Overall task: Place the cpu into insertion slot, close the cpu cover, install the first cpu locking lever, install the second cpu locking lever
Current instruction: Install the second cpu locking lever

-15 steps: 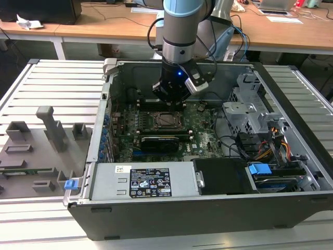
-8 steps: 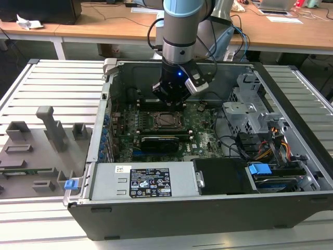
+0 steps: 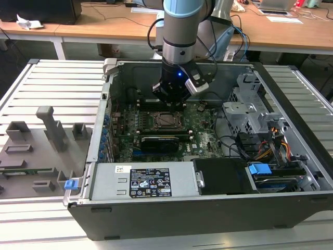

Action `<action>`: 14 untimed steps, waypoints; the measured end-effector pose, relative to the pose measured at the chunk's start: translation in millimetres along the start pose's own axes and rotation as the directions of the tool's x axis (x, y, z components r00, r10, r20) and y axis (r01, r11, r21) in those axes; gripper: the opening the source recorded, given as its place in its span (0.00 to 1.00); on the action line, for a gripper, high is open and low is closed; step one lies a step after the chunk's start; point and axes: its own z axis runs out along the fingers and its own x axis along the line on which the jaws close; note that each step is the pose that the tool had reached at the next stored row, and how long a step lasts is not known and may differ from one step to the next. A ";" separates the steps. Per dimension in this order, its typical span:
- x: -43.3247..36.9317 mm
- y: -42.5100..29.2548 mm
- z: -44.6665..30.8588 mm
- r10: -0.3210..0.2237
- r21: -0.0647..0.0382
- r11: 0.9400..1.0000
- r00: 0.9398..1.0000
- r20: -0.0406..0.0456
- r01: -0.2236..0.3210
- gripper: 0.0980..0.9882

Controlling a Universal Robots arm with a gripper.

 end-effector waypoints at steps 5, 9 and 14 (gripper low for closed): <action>0.1 -1.0 0.0 0.000 0.000 1.000 1.000 0.000 0.000 0.01; 0.2 -1.8 0.0 0.000 0.000 1.000 1.000 0.000 0.000 0.01; 0.3 -2.9 -0.1 0.000 0.000 1.000 1.000 0.000 0.000 0.01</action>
